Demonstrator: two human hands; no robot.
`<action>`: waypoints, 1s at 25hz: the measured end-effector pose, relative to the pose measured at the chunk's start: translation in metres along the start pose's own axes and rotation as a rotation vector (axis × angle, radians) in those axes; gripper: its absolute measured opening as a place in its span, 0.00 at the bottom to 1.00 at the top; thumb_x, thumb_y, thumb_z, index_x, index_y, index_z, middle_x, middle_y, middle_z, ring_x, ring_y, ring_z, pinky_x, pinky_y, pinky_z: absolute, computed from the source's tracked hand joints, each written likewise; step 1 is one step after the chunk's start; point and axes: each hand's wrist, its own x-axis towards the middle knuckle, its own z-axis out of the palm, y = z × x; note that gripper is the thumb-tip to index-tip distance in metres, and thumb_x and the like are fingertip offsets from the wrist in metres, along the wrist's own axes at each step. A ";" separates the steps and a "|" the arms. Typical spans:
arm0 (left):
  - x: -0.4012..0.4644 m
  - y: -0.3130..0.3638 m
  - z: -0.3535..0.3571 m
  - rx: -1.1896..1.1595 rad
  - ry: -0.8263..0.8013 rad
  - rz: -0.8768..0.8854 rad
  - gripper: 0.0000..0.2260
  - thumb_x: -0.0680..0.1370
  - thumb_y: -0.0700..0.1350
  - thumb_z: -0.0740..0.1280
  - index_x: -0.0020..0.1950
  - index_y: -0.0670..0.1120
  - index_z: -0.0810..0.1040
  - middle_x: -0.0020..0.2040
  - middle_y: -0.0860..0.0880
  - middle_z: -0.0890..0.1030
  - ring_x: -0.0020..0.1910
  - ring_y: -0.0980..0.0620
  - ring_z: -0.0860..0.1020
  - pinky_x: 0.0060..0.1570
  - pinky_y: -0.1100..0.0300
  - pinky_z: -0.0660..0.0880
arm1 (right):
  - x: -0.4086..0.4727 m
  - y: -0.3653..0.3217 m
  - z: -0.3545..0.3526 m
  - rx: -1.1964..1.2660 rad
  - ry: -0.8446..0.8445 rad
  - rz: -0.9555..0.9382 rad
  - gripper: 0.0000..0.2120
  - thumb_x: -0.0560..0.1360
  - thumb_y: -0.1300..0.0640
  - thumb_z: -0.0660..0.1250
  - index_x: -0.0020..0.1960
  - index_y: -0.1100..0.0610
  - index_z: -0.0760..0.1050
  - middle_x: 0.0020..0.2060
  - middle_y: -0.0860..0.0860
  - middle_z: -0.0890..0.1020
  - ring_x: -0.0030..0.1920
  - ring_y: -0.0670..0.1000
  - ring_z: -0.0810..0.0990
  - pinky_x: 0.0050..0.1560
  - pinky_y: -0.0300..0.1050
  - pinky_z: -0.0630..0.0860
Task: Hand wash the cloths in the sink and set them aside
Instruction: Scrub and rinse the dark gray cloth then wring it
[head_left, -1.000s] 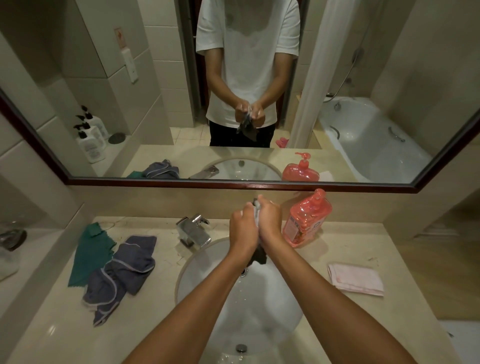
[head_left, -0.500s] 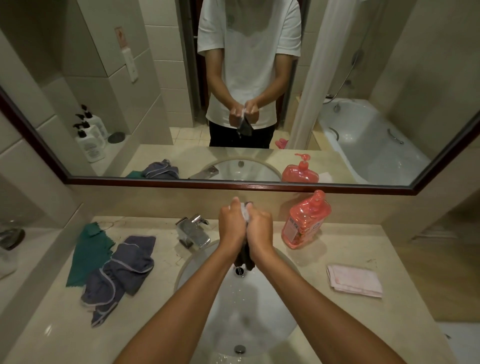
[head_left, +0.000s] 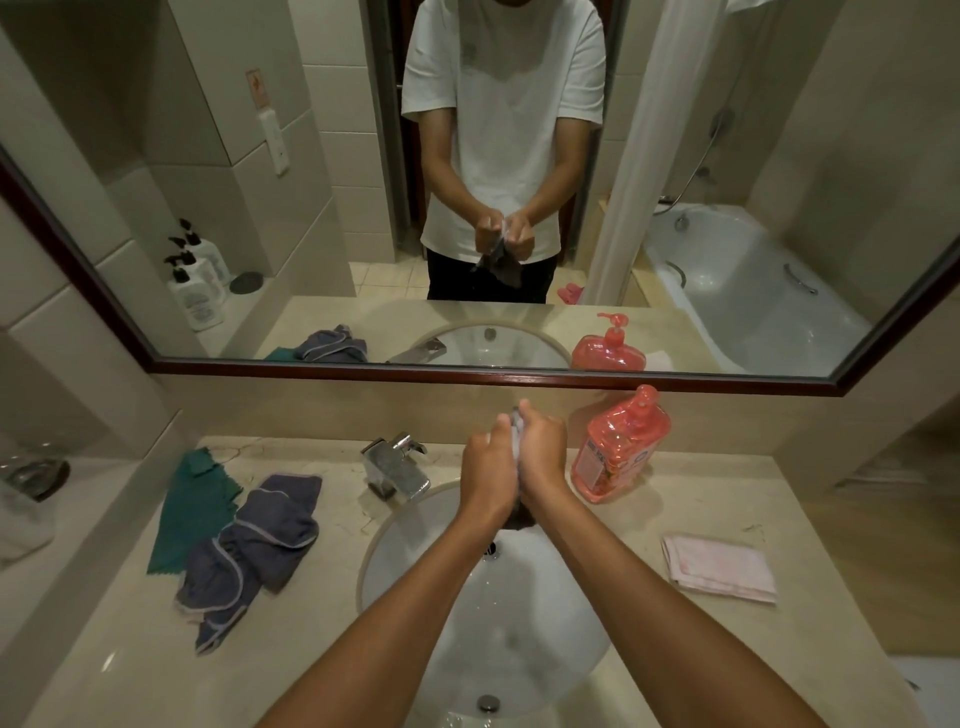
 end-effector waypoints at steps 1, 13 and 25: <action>-0.001 0.001 0.001 -0.008 0.003 0.002 0.22 0.84 0.54 0.57 0.36 0.46 0.79 0.30 0.52 0.80 0.30 0.55 0.79 0.31 0.60 0.71 | 0.001 -0.002 -0.001 0.028 -0.004 0.005 0.19 0.81 0.59 0.61 0.31 0.57 0.71 0.25 0.51 0.72 0.26 0.48 0.70 0.32 0.44 0.66; 0.010 0.012 -0.009 -0.068 0.039 0.019 0.23 0.85 0.52 0.57 0.32 0.47 0.74 0.26 0.53 0.75 0.26 0.56 0.73 0.31 0.59 0.68 | -0.029 0.017 -0.003 -0.083 -0.063 -0.130 0.18 0.81 0.58 0.61 0.34 0.59 0.78 0.26 0.49 0.79 0.29 0.46 0.78 0.31 0.42 0.73; -0.003 0.013 -0.003 -0.045 -0.007 0.124 0.24 0.83 0.55 0.58 0.28 0.48 0.74 0.23 0.55 0.74 0.23 0.59 0.71 0.26 0.62 0.68 | -0.004 0.002 -0.005 0.046 -0.049 -0.043 0.24 0.81 0.59 0.61 0.26 0.53 0.74 0.23 0.48 0.75 0.25 0.46 0.73 0.32 0.45 0.69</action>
